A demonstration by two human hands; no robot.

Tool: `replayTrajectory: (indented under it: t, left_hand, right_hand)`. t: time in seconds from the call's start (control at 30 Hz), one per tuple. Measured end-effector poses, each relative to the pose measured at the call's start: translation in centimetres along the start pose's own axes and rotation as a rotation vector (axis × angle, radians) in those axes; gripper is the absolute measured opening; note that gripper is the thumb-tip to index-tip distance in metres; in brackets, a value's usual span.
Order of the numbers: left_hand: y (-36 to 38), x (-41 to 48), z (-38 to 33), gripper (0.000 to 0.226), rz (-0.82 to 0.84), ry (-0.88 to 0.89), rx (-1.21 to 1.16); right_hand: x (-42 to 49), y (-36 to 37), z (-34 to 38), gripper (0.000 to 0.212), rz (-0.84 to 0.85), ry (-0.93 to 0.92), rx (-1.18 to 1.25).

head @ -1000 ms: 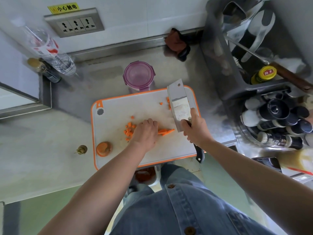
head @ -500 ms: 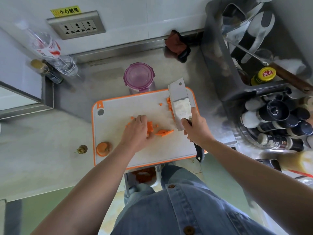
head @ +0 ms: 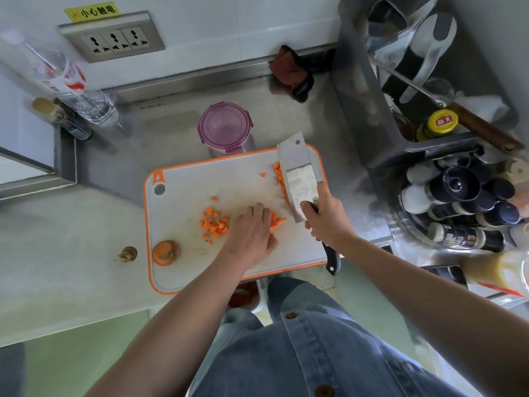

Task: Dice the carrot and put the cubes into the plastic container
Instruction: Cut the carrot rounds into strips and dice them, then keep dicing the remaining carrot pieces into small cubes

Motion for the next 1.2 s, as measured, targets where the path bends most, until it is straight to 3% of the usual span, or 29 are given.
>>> replayTrajectory:
  t: [0.1,0.23,0.6,0.9,1.0,1.13,1.2]
  left_hand:
    - [0.5,-0.2,-0.3,0.042,0.031,0.024,0.046]
    - [0.4,0.4,-0.7,0.025,0.070,0.026,0.100]
    - [0.6,0.2,-1.3,0.034,0.045,0.027,0.127]
    - [1.6,-0.3,-0.4,0.039,-0.023,0.009,0.014]
    - [1.1,-0.1,0.1,0.036,-0.085,-0.176,-0.285]
    - [0.7,1.1,1.8,0.019,-0.251,-0.510,-0.930]
    - [0.7,1.1,2.3,0.010,-0.233,-0.700,-1.365]
  right_hand:
    - [0.0,0.0,0.0,0.008,0.002,0.000,0.000]
    - [0.1,0.0,-0.1,0.008,0.004,-0.004,-0.016]
    - [0.0,-0.1,-0.6,0.010,0.012,0.010,-0.014]
    - [0.3,-0.2,-0.4,0.009,0.013,0.002,0.000]
    - [0.3,-0.2,-0.1,0.009,0.012,-0.005,0.011]
    - [0.4,-0.1,0.1,0.012,0.010,-0.007,0.018]
    - [0.3,-0.1,0.2,0.011,0.011,-0.006,0.032]
Point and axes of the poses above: each hand's wrist, its own x-axis towards the middle knuckle, its own y-axis out of the palm, z = x × y, the point moved 2 cm from there along x, towards the middle knuckle, and after that the axes turned 4 degrees about -y, right-handed, at the moved point
